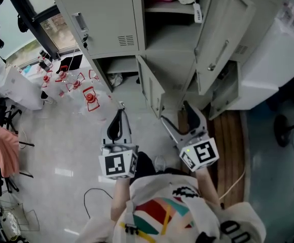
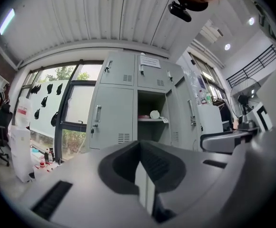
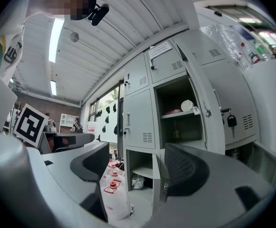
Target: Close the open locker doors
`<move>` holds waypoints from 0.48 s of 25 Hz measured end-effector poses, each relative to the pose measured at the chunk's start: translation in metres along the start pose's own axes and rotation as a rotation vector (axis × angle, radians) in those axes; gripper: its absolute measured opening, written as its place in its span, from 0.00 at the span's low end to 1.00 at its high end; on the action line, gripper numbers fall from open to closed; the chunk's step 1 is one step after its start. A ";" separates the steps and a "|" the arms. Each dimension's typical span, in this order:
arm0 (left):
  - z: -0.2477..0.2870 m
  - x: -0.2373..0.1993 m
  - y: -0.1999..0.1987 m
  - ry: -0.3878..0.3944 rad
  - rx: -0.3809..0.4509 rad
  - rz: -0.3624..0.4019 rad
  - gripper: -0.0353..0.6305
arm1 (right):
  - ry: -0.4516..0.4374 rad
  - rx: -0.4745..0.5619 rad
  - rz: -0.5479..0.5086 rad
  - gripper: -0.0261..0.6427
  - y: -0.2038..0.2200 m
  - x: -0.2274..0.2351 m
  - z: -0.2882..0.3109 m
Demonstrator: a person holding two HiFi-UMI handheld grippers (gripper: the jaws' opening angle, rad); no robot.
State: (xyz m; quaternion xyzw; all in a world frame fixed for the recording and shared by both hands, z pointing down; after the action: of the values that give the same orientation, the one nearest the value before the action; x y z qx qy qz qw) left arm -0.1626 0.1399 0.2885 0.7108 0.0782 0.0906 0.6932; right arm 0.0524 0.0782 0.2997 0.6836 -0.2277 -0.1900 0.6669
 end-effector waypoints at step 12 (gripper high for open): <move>0.047 -0.011 0.003 0.068 0.020 0.010 0.06 | 0.054 0.002 0.000 0.54 0.004 0.011 0.023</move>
State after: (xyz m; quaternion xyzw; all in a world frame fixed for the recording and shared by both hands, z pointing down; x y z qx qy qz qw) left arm -0.1625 0.0919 0.2906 0.7145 0.0988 0.1172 0.6827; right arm 0.0484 0.0525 0.3038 0.6892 -0.2098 -0.1712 0.6721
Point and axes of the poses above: the fingertips, and each gripper's own axes: z forward along the fingers, x to its right, y out of its underside, the point moved 8 cm from there along -z, backward along the fingers, and after that the axes turned 14 degrees about y, right-handed, at the moved point
